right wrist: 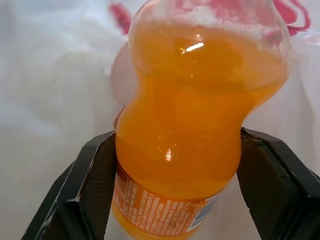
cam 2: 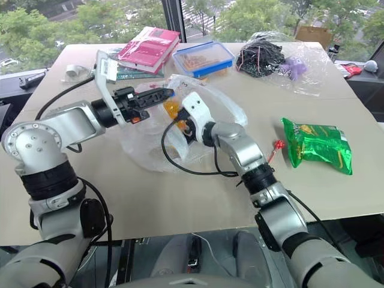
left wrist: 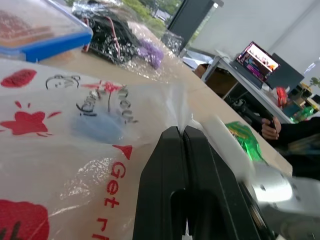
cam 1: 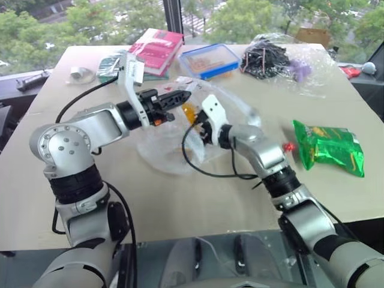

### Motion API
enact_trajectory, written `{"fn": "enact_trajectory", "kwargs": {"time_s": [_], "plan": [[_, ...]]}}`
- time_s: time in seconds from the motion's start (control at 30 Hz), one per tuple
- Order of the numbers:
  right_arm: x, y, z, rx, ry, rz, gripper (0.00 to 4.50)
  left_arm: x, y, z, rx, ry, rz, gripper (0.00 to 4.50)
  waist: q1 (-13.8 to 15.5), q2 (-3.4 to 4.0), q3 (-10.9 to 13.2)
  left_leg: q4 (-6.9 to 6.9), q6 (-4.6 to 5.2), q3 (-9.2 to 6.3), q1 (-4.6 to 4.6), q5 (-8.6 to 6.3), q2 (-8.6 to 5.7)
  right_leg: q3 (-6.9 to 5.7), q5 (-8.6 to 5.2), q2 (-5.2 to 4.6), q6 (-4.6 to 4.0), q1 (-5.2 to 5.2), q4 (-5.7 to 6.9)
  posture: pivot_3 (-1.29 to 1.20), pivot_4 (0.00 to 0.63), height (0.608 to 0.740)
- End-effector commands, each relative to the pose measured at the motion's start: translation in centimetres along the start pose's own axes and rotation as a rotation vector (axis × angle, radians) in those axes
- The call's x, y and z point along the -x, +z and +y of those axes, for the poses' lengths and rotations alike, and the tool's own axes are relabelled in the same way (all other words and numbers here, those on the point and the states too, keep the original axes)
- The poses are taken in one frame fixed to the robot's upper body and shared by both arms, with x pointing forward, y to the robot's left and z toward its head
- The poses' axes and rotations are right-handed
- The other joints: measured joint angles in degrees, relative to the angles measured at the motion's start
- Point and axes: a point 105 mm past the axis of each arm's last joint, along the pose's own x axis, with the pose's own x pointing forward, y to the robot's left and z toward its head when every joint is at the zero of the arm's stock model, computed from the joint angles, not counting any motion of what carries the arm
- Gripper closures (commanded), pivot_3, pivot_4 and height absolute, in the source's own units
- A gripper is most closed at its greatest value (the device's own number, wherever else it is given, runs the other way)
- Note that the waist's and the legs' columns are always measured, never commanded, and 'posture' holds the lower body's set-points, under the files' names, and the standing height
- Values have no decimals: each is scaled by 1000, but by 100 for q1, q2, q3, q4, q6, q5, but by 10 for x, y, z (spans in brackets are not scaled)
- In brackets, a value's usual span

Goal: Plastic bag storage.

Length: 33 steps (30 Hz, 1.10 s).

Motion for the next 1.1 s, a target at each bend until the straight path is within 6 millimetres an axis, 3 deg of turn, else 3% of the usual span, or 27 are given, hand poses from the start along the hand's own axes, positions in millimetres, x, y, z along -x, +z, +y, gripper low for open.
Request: {"fn": "enact_trajectory", "kwargs": {"time_s": [0.03, 0.1, 0.13, 0.17, 0.27, 0.43, 0.53, 0.63, 0.77, 0.87, 0.97, 1.1], "plan": [[-16, 34, 4, -96, 42, -77, 1464, 3, 4, -11, -45, -31, -10, 4500, -14, 1, 1, -2, 0, 0, 0, 0, 0, 0, 0, 0, 0, 0, -1, 0, 150, 740], [-23, 37, -5, -108, 4, -75, 1464, 3, 4, -8, -45, -8, -14, 4500, -45, 1, 0, -9, -2, 1, 1, 1, -2, 0, 0, 0, -1, -1, -2, 0, 150, 740], [-25, 38, -7, -110, -5, -76, 470, 2, 4, -6, -45, 9, -17, 4500, -50, 1, 0, -16, -3, -1, 1, 1, -2, -1, 0, 0, -1, -1, -5, 0, 150, 740], [-26, 39, -9, -97, -10, -74, 79, 1, 4, -2, -39, 30, -24, 4500, -52, 1, 1, -21, -3, -1, 1, 1, -3, -1, -1, -1, -1, -1, -7, 0, 150, 740], [-17, 45, -22, 42, -53, -75, 22, -2, 9, 11, -25, 108, -52, 4500, -56, 1, 0, -35, -3, -1, 1, 1, -6, -2, 0, -6, -1, -1, -6, 0, 150, 740], [38, 41, -19, 203, -25, -64, 22, -8, 19, 27, 37, 157, -109, 4500, 16, -1, -1, -48, -5, -5, -3, 3, -12, -9, 0, -12, 0, -2, -7, 0, 150, 740], [96, 51, -5, 218, -60, -107, 22, -15, 19, 32, 61, 154, -109, 4500, 38, 0, 0, -52, -7, -14, -22, 4, -8, -19, -1, -12, 0, -16, -11, 0, 150, 740], [149, 55, 7, 244, -175, -104, 22, -23, 17, 35, 77, 148, -98, 4500, 38, 2, -1, -36, -15, -15, -89, 10, -8, -19, 0, -11, 0, -79, 4, 0, 150, 740], [186, 41, 6, 190, -372, -16, 22, -31, 14, 36, 83, 129, -86, 4500, 45, 0, -3, -30, -21, -10, -76, 15, -9, -17, -3, -4, -5, -77, 1, 0, 150, 740], [196, 51, 4, -10, -464, -174, 22, -37, 12, 34, 73, 105, -71, 4500, 36, 1, -2, -22, -24, -12, -70, 17, -10, -18, -4, 0, -7, -72, 10, 0, 150, 740], [192, 48, 6, -21, -469, -165, 22, -43, 10, 29, 69, 69, -55, 4500, 50, 2, -5, 2, -21, -16, -72, 17, -11, -17, -3, 5, -7, -68, 23, 0, 150, 740], [172, 10, -8, -32, -479, 0, 22, -48, 6, 8, 13, -58, -26, 4500, 54, -5, -9, 5, -14, -19, -76, 13, -25, -20, -3, -2, -6, -61, 9, 0, 150, 740]]}}
